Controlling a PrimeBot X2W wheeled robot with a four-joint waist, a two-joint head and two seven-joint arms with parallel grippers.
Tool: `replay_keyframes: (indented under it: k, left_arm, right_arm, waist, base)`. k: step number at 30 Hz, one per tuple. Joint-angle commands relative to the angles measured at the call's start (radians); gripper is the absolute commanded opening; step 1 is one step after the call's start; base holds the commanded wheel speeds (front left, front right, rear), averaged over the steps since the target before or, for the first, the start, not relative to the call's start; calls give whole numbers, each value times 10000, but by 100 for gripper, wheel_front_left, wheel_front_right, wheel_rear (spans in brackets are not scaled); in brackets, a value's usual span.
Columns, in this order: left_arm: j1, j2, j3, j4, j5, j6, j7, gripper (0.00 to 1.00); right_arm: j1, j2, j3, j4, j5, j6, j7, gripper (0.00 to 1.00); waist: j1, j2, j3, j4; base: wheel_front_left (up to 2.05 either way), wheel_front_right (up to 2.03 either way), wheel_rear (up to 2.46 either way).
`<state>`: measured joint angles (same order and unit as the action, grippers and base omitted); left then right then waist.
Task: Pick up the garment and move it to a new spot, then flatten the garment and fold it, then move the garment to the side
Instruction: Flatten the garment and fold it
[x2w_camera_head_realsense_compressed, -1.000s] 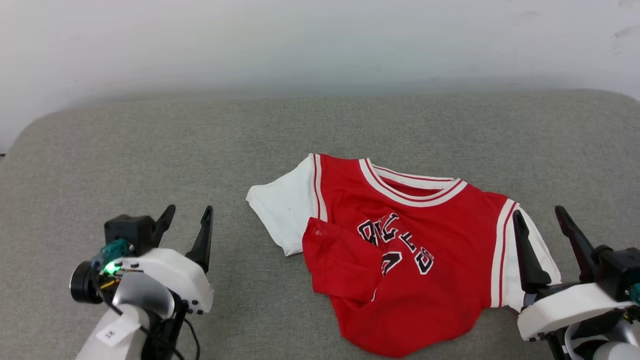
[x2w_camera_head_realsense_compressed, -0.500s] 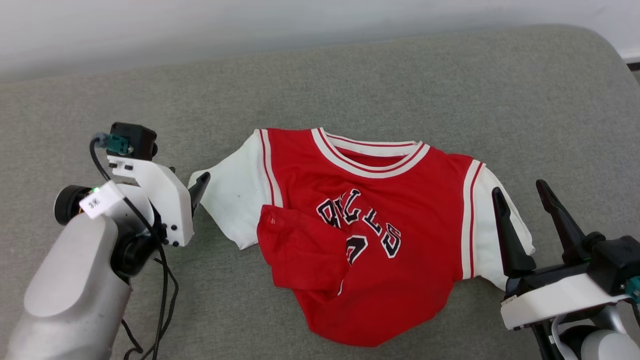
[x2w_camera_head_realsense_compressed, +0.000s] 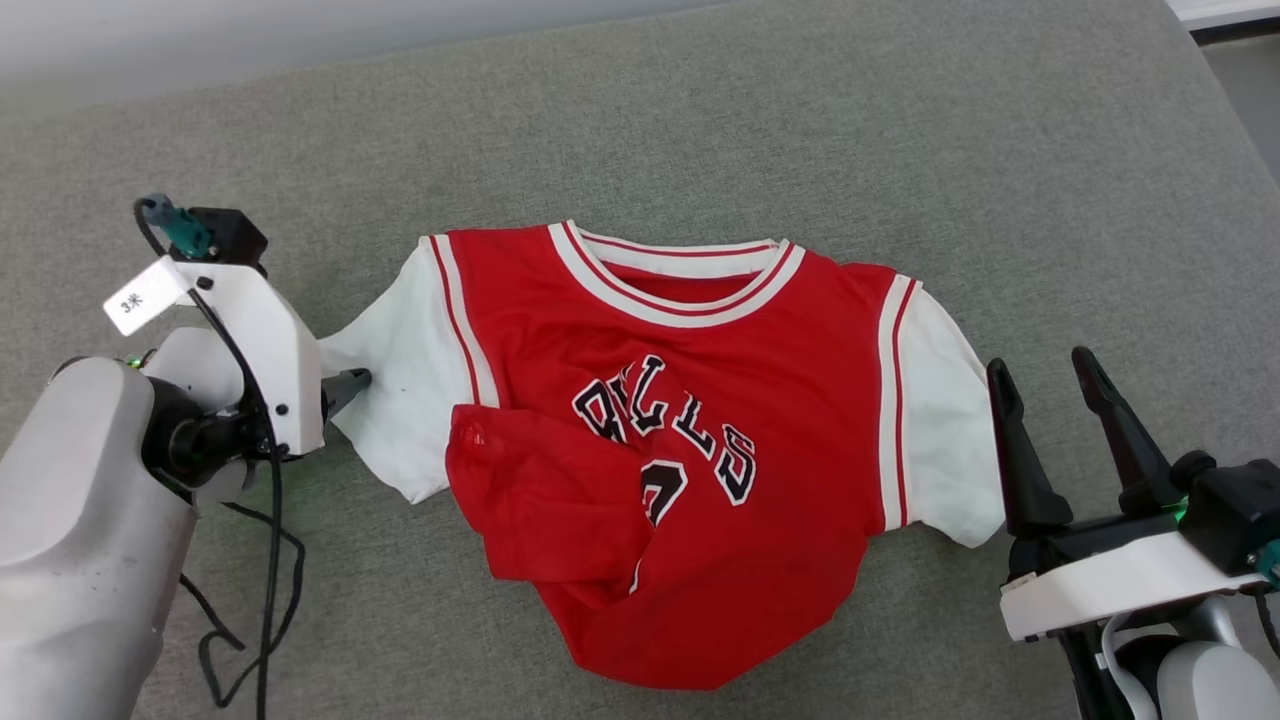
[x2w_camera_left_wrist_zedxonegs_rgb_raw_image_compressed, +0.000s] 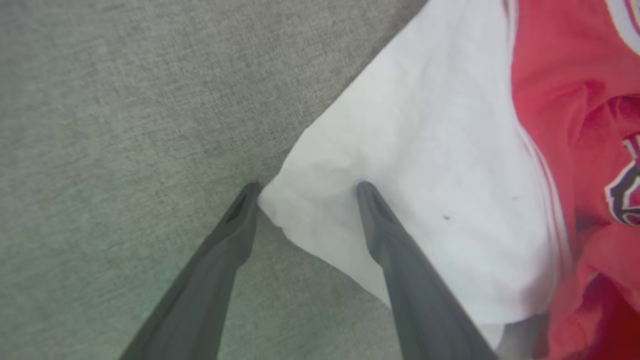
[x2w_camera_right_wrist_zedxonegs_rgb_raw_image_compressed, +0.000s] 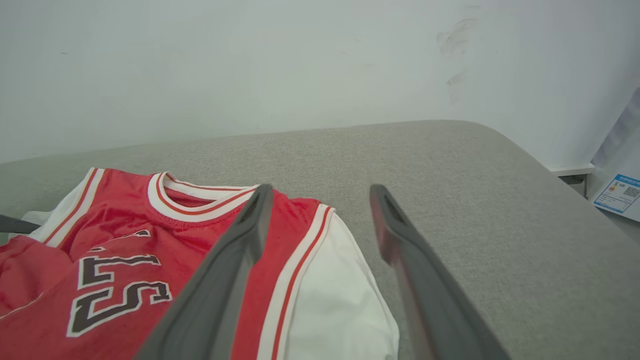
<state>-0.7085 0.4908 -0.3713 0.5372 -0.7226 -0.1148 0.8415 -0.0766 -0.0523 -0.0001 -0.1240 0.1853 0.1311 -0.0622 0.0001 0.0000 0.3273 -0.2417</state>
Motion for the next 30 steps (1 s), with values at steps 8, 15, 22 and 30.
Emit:
replay_keyframes:
  k: [8, 15, 22, 30]
  left_arm:
    - [765, -268, -390, -30, -157, -103, -253, 0]
    - [730, -185, -228, -648, 85, -9, -1318, 0]
    - [826, -183, -259, -1644, 266, 91, -1838, 0]
    - [805, -197, -382, -2617, 408, 174, -1953, 0]
  right_arm:
    - [-273, 26, -501, 760, 658, -8, 247, 100]
    - [-469, -625, -1215, 2225, 1194, -7, 2195, 100]
    - [-896, -1568, -1341, 3374, 2066, -7, 5031, 100]
    - [-1870, -2251, -191, 4201, 2751, -7, 6303, 100]
  waist:
    - [-1, 0, -287, 105]
    - [-1, 0, -745, 425]
    - [-1, 0, -897, 863]
    - [-1, 0, -552, 1294]
  base:
    - [0, 0, 0]
    - [0, 0, 0]
    - [0, 0, 0]
    - [0, 0, 0]
